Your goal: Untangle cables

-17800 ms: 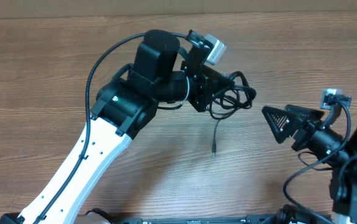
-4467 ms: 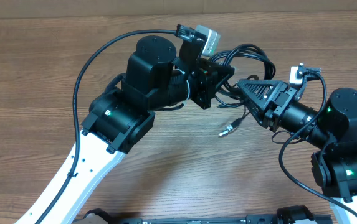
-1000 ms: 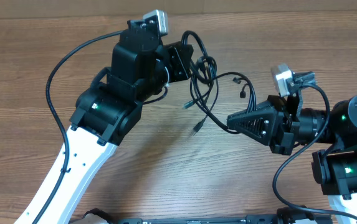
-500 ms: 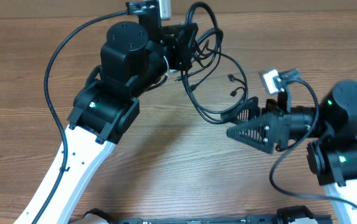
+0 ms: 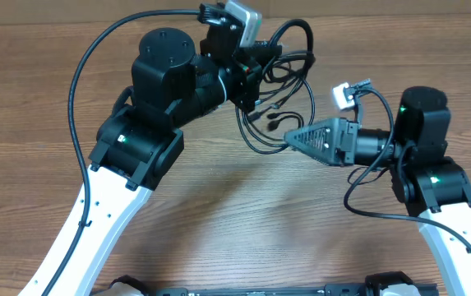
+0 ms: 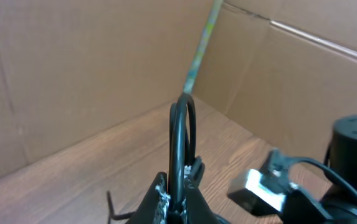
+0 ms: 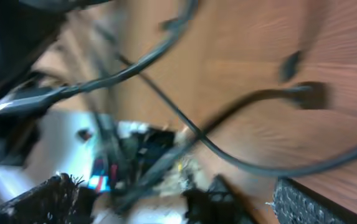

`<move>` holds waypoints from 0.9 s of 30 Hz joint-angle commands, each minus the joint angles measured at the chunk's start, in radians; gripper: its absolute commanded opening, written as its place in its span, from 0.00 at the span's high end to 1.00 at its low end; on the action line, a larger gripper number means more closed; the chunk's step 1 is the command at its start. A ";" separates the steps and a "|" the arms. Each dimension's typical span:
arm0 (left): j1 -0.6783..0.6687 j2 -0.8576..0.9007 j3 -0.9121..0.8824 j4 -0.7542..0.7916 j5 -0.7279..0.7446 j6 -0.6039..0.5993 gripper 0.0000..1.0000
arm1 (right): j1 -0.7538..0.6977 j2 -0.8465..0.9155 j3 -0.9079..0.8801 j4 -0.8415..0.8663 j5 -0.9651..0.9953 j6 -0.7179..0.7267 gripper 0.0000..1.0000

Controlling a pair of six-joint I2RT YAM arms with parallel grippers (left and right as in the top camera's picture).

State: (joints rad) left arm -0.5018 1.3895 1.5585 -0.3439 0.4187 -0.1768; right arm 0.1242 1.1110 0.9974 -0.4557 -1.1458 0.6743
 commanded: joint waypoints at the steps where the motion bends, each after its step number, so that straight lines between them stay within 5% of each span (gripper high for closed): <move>1: 0.006 -0.045 0.022 0.000 0.040 0.087 0.96 | -0.002 -0.004 0.003 -0.029 0.193 -0.082 0.00; 10: 0.006 -0.063 0.022 -0.099 0.059 0.166 0.96 | -0.002 -0.004 0.003 -0.012 0.269 -0.138 0.00; 17: 0.006 -0.062 0.022 -0.124 0.255 0.204 0.96 | -0.002 -0.009 0.003 0.043 0.248 -0.215 0.01; 22: 0.006 -0.062 0.022 -0.179 0.270 0.204 0.96 | -0.002 -0.009 0.003 0.051 0.247 -0.235 0.16; 27: 0.006 -0.062 0.022 -0.222 0.242 0.207 0.96 | -0.002 -0.009 0.003 0.048 0.246 -0.234 0.49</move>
State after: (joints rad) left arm -0.5014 1.3479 1.5585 -0.5636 0.6506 0.0082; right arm 0.1246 1.1107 0.9974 -0.4114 -0.9092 0.4519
